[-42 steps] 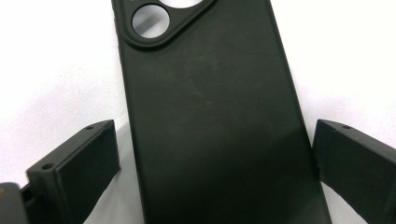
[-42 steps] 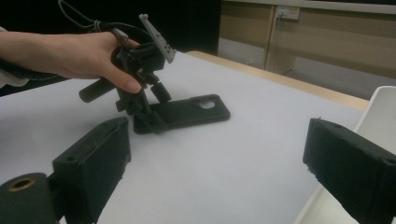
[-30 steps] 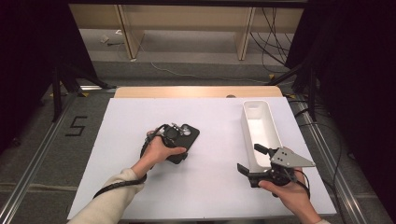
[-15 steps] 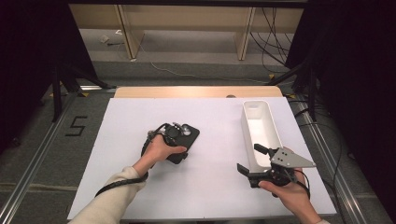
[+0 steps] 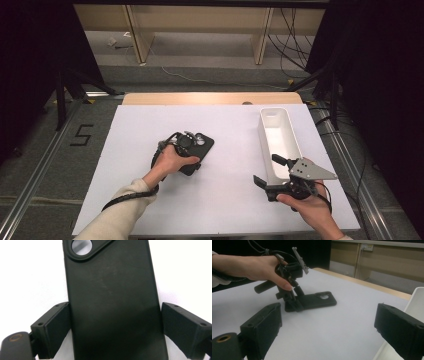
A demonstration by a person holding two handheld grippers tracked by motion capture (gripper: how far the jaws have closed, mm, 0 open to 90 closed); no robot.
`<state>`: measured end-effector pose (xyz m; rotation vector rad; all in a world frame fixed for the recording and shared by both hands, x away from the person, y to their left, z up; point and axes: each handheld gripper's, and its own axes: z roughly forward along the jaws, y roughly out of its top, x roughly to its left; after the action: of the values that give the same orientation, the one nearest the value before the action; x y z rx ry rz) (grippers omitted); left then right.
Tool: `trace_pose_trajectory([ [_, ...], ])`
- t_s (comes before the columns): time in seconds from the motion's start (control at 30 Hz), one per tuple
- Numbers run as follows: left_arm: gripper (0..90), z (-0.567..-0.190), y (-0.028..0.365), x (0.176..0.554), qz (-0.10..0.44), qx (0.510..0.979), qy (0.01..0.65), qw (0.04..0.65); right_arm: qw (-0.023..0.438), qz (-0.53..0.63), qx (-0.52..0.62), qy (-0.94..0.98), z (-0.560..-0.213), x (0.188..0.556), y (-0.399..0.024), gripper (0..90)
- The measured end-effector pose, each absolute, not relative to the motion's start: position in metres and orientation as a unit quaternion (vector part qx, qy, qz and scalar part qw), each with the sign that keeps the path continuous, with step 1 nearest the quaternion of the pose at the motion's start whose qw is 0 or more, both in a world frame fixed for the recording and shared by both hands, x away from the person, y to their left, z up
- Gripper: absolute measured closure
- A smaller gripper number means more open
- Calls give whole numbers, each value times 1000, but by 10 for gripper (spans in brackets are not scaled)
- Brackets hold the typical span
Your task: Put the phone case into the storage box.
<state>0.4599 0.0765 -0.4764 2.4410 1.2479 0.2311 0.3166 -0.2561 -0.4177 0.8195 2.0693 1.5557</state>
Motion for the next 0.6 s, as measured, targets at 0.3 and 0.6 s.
trace_pose_trajectory([
  [0.3,118,-476,77,459,83,868,447,197,211,560,295,745,-418,317,-256,88],
  [0.6,129,-476,77,458,85,866,451,197,212,559,294,745,-418,317,-255,89],
])
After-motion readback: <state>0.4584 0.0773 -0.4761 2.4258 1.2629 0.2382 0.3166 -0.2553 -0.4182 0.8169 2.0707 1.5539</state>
